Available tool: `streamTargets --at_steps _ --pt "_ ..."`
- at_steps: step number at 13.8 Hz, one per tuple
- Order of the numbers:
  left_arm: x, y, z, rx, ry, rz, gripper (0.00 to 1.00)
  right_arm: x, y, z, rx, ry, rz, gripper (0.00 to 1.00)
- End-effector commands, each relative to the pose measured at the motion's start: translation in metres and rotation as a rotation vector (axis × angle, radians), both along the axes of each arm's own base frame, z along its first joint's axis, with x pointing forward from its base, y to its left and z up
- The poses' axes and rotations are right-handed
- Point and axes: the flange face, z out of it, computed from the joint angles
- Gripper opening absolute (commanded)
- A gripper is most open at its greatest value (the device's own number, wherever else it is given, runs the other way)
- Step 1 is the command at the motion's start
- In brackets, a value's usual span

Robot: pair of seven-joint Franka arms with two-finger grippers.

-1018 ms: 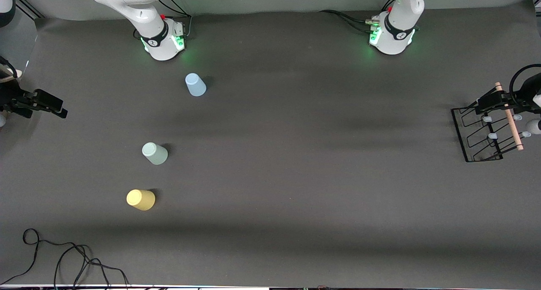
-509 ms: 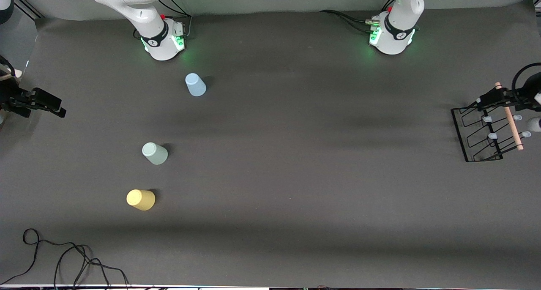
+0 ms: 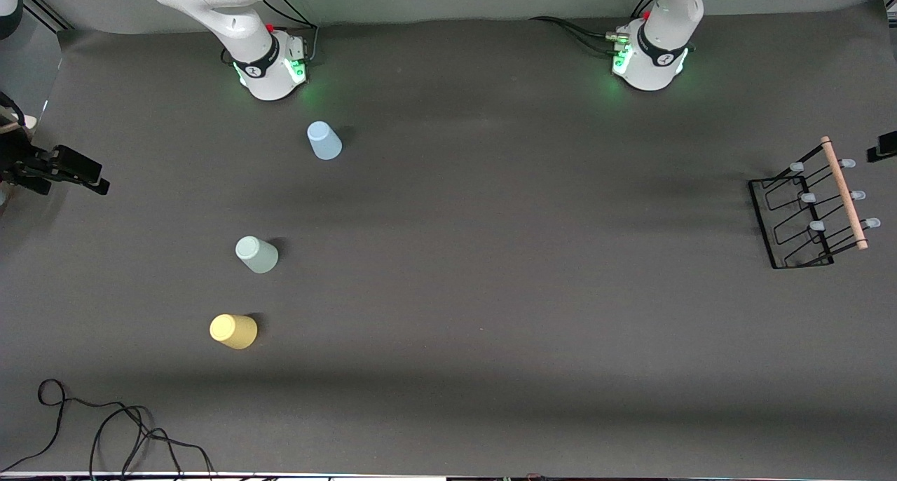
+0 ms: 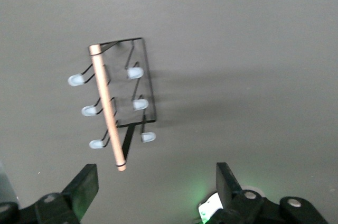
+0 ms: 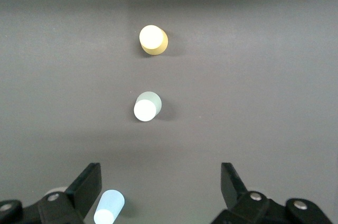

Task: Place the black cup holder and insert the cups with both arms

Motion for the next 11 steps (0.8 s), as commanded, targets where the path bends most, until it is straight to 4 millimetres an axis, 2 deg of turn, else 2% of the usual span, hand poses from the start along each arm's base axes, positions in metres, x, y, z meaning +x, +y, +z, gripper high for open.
streamTargets --at_steps 1,3,5,6,8,11 --pt "0.000 0.016 -0.008 0.054 -0.004 -0.014 0.99 -0.005 0.006 0.008 0.018 0.000 -0.012 1.00" --pt "0.002 0.022 -0.016 0.088 0.014 -0.021 0.99 -0.007 0.007 0.007 0.018 0.016 -0.010 1.00" --pt "0.008 0.032 -0.031 0.099 0.022 -0.017 0.99 -0.006 0.012 0.004 0.017 0.021 -0.001 1.00" --pt "0.010 0.044 -0.043 0.096 0.027 -0.006 0.99 -0.006 0.014 0.004 0.017 0.021 0.002 1.00" --pt "0.017 0.053 -0.064 0.082 0.031 -0.033 0.99 -0.006 0.014 0.004 0.017 0.021 0.002 1.00" --pt "0.010 0.066 -0.102 0.060 0.006 -0.011 0.99 -0.006 0.014 0.004 0.017 0.021 0.002 1.00"
